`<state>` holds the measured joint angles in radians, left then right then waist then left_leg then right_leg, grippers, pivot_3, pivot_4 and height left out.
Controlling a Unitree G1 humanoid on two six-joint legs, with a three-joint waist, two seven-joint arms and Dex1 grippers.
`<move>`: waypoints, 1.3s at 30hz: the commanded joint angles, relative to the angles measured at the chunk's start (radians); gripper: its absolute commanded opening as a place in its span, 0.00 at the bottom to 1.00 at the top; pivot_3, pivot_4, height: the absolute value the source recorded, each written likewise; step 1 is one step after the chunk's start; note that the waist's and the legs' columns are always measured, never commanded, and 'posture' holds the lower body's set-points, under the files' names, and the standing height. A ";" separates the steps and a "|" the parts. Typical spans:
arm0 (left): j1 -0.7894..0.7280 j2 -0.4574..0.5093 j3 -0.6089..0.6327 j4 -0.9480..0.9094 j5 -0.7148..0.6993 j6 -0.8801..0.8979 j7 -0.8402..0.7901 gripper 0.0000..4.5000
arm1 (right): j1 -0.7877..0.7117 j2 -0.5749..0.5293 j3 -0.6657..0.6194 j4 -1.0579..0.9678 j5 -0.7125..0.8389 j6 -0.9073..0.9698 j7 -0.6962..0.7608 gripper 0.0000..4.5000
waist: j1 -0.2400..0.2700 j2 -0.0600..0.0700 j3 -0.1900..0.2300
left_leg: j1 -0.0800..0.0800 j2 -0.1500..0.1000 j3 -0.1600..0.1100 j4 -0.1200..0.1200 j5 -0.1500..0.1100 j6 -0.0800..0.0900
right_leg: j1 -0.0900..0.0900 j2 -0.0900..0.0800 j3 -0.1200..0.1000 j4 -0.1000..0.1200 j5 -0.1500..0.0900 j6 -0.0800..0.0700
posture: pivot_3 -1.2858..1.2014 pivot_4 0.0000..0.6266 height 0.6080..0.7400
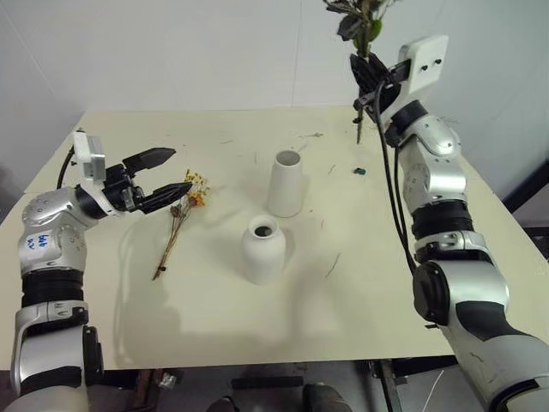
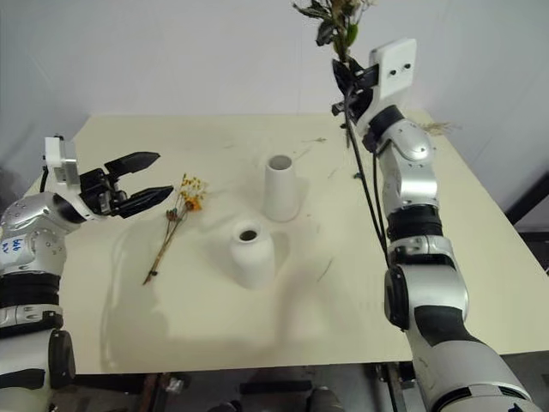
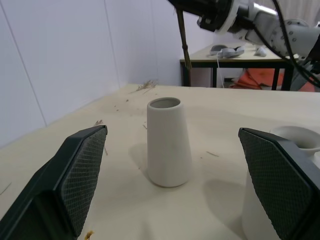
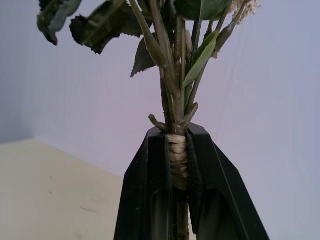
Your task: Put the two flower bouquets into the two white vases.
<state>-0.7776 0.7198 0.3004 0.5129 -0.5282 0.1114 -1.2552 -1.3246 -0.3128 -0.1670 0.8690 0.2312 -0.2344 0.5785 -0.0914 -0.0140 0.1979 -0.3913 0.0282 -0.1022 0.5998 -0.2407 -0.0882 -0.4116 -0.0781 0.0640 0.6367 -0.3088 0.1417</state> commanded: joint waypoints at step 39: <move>0.151 0.037 0.076 -0.227 -0.042 0.059 0.081 1.00 | -0.119 0.277 -0.102 0.291 0.024 -0.185 -0.074 0.01 | -0.011 0.000 0.000 | 0.001 0.000 0.000 -0.002 0.001 -0.002 | -0.001 0.000 0.000 0.002 0.000 0.000 | 0.52 0.24 1.00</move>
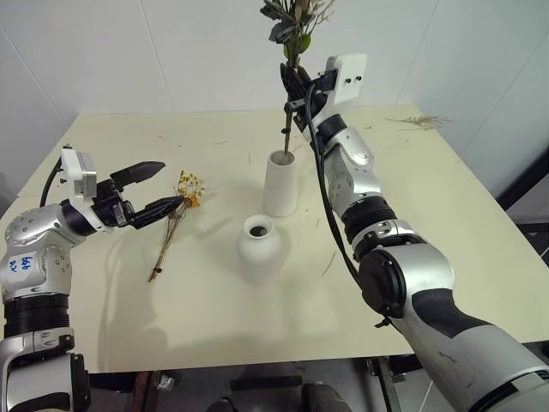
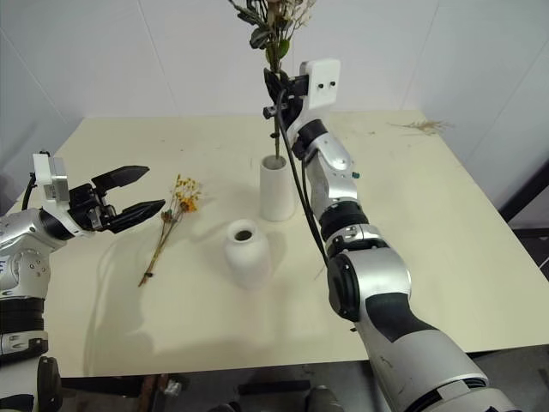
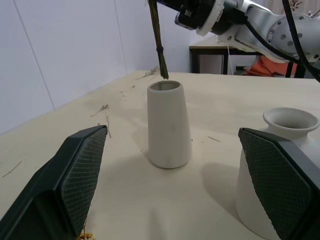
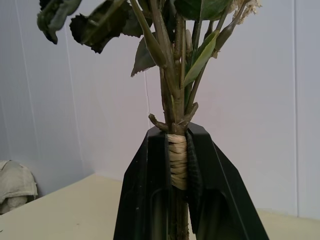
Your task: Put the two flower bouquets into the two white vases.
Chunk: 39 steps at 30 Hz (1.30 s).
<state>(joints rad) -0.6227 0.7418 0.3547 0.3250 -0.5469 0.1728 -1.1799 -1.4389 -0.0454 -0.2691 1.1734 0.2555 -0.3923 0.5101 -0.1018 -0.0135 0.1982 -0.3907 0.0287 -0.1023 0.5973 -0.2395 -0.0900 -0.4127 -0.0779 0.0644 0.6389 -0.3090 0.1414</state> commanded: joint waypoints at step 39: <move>-0.011 -0.004 0.008 -0.049 -0.017 -0.008 0.045 1.00 | 0.381 -0.114 0.125 -0.698 -0.017 0.345 0.052 0.99 | 0.005 0.000 0.000 | 0.000 0.000 0.000 0.001 0.001 -0.002 | 0.000 0.000 0.000 0.002 0.000 0.000 | 0.52 0.24 1.00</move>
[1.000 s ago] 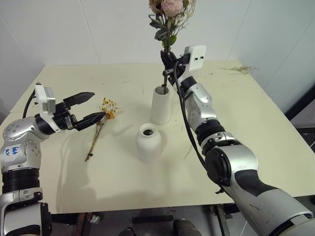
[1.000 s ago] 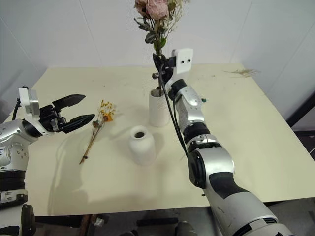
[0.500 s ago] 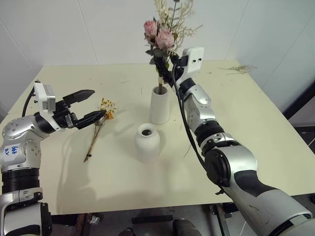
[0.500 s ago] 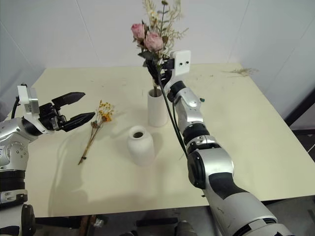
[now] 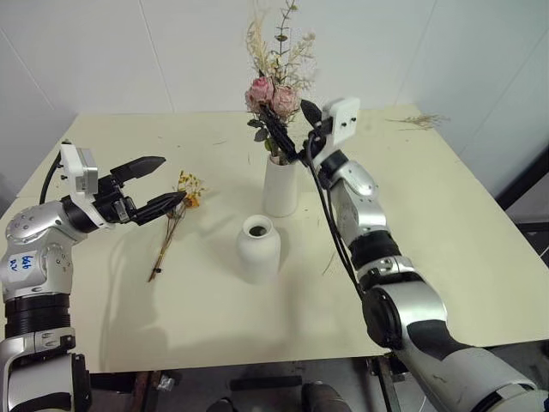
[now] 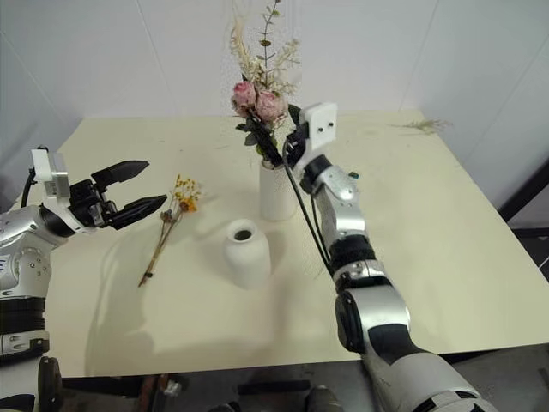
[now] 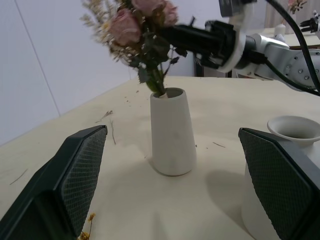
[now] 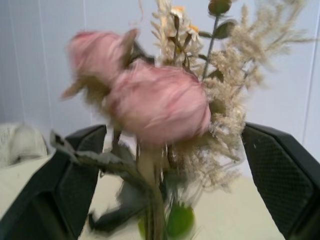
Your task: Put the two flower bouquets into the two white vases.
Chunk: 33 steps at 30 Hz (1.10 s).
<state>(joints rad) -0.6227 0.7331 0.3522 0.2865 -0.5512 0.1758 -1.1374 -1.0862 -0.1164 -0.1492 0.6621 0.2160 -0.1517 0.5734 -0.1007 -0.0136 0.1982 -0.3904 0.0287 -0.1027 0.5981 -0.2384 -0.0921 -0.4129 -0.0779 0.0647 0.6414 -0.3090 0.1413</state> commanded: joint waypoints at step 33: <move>-0.079 -0.119 -0.158 -0.070 0.217 0.388 0.598 1.00 | 0.634 -0.762 -0.212 -1.167 0.700 0.955 0.471 0.99 | 0.073 -0.003 0.001 | 0.000 0.000 0.000 0.011 -0.004 0.007 | 0.004 0.001 0.000 -0.005 0.001 0.001 | 0.52 0.24 1.00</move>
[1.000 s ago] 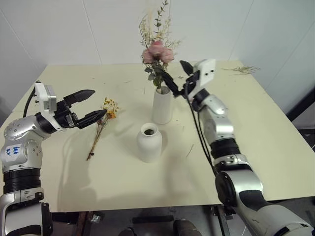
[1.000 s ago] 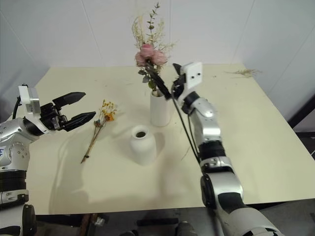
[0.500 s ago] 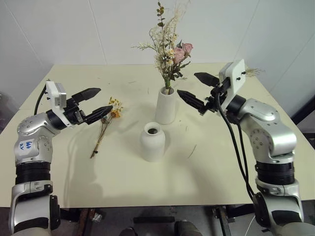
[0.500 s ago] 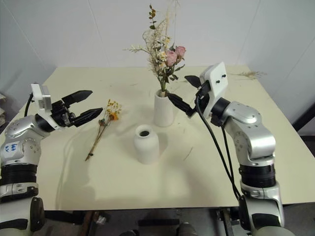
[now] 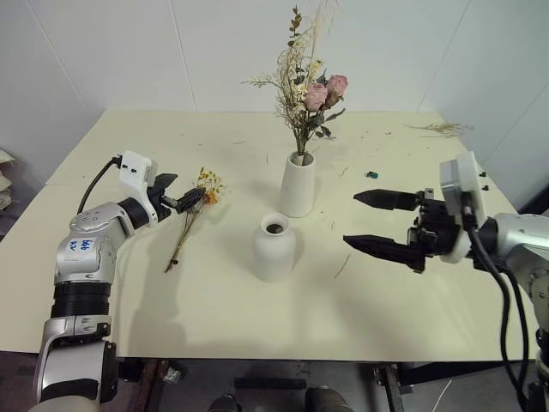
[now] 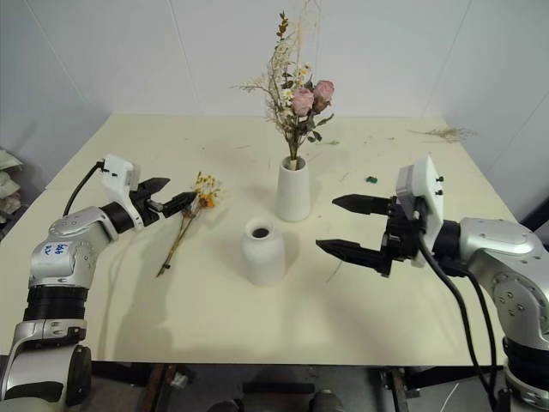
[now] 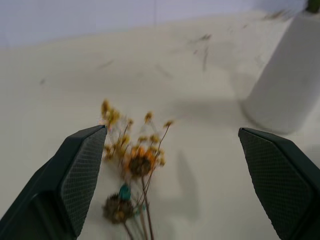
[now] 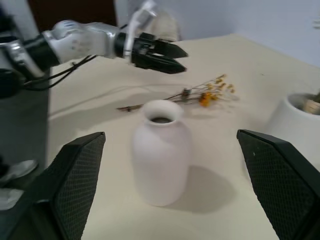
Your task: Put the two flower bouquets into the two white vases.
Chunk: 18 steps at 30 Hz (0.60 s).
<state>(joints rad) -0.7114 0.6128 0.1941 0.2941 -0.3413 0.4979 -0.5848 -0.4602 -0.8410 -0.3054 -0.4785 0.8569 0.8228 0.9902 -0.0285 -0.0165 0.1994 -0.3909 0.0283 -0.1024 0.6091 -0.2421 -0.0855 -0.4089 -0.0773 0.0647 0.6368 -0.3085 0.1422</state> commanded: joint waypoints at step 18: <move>-0.174 0.008 -0.235 0.113 0.156 0.615 0.201 1.00 | -0.014 -0.095 -0.040 0.068 0.069 -0.049 0.071 0.99 | 0.001 -0.004 0.002 | 0.000 0.000 0.000 0.003 0.000 0.000 | 0.002 0.000 0.000 -0.003 0.002 0.000 | 0.52 0.24 1.00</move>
<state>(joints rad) -0.8644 0.6122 -0.0177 0.3749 -0.2138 1.0887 -0.3733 -0.4573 -0.9145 -0.3293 -0.4085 0.9265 0.7931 1.0570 -0.0273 -0.0202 0.2016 -0.3910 0.0279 -0.1023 0.6117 -0.2422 -0.0860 -0.4070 -0.0770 0.0646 0.6324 -0.3060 0.1424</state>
